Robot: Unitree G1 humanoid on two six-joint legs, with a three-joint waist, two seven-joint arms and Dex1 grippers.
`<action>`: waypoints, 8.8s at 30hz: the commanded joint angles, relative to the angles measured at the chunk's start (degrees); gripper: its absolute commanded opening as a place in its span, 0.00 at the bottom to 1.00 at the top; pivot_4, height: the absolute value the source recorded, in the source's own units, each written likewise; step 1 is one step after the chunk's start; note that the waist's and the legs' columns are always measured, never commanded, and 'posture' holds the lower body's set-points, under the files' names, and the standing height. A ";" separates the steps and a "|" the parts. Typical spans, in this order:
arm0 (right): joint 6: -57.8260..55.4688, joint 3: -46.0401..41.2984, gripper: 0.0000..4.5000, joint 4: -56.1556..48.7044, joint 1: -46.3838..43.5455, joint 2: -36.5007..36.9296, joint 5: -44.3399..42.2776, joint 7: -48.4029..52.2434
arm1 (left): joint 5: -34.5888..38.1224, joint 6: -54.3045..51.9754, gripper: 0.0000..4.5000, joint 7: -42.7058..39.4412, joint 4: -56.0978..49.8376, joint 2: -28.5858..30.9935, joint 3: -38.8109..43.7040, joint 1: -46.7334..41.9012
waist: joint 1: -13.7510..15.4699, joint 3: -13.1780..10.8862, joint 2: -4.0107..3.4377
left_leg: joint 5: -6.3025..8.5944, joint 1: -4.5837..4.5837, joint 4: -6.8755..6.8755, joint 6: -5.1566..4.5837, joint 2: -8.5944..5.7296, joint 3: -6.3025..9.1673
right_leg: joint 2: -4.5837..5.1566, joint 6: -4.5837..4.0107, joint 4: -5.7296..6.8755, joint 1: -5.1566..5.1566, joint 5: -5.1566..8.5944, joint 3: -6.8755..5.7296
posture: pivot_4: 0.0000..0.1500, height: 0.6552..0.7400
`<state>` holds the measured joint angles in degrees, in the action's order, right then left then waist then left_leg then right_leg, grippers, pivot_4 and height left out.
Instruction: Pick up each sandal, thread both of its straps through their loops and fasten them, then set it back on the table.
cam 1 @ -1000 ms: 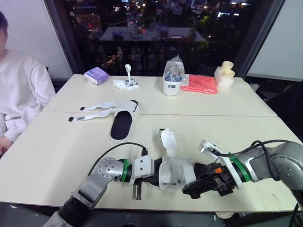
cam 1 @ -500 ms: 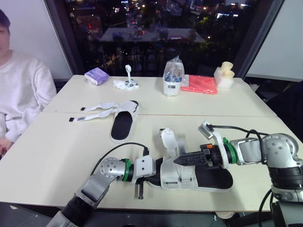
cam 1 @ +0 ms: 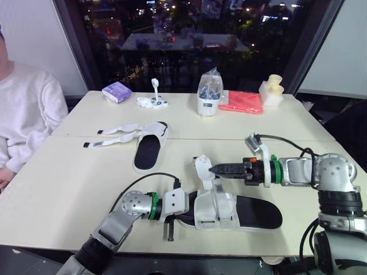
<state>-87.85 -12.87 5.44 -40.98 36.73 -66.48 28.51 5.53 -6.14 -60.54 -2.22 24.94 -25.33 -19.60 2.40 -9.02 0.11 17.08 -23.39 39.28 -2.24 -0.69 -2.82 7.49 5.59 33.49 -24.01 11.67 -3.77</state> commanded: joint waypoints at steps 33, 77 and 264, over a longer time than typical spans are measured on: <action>17.72 14.60 0.01 4.47 0.56 1.80 25.53 22.60 | -4.45 -2.44 0.00 1.90 4.77 0.41 -2.94 1.35 | 0.02 0.00 -0.01 | -0.01 0.01 0.00 -0.03 -0.02 0.02 | 0.02 0.01 -0.01 -0.11 0.00 -0.01 | 1.00 1.00; 22.79 12.90 0.01 1.68 12.47 4.30 29.78 20.06 | -5.06 -1.25 0.00 -1.09 5.11 1.47 -4.66 0.51 | -0.10 0.03 -0.09 | 0.00 0.01 -0.02 -0.04 -0.03 0.03 | 0.02 0.04 -0.01 -0.13 0.00 -0.04 | 1.00 1.00; 26.91 20.75 0.99 -33.83 37.41 12.62 6.74 8.40 | -4.53 -2.90 0.00 -0.61 1.17 -0.37 -5.76 4.42 | 1.22 0.28 -0.29 | 0.16 -0.07 -0.16 0.03 0.25 0.25 | 0.25 0.63 -0.61 0.07 -0.07 -0.94 | 1.00 1.00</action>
<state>-60.27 8.46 -29.21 -2.87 50.48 -60.16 38.23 3.81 -6.31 -59.56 -3.52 23.57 -26.04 -18.21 3.61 -8.74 -0.18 17.24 -23.46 39.12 -2.21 -0.44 -2.56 7.72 6.23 32.89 -23.93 11.60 -4.72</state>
